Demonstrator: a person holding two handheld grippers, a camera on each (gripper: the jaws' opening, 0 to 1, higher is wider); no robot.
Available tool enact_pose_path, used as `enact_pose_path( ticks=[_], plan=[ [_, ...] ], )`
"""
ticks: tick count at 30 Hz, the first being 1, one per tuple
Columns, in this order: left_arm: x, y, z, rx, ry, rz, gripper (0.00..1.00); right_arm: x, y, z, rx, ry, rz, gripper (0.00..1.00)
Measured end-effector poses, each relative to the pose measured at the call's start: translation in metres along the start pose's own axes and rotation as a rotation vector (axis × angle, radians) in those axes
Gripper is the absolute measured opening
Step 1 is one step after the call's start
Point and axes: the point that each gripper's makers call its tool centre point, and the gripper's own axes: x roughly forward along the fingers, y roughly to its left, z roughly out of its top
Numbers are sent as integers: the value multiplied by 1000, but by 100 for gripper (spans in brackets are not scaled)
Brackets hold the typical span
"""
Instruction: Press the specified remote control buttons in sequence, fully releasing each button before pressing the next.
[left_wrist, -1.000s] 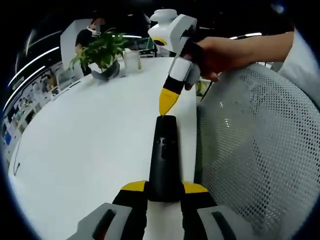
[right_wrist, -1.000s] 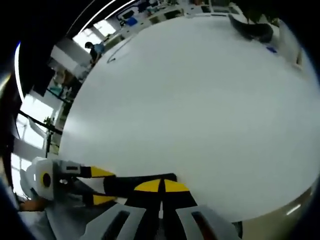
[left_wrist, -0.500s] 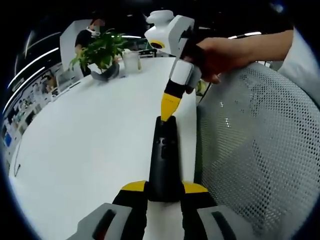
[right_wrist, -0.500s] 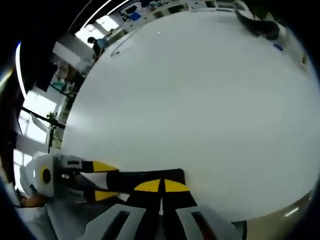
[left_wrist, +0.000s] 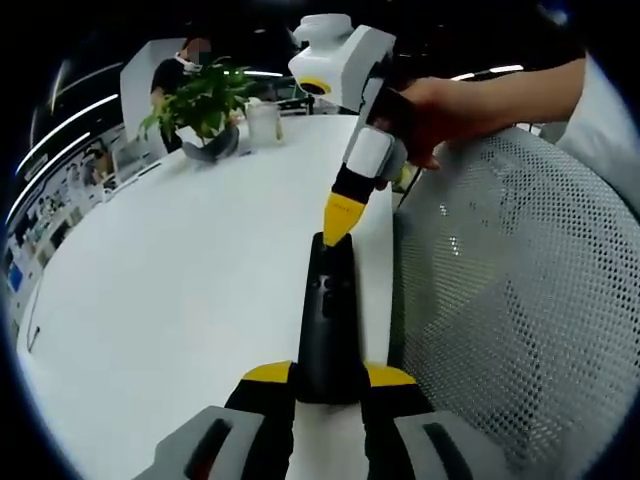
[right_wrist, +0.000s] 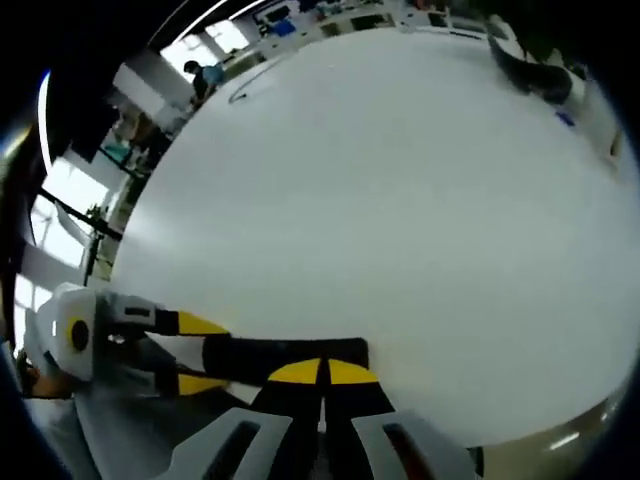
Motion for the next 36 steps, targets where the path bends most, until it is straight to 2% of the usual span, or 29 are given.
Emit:
enact_pose_path(
  ticks=[13,23,36],
  plan=[
    [0,0,1,1,-2,1,24,0,1,1,-5,-3,-4,0],
    [0,1,0,4,0,2,24,0,0,1,44,-4,15,0],
    [0,1,1,7,-2,5,24,-1,2,0,-12,9,0,0]
  ],
)
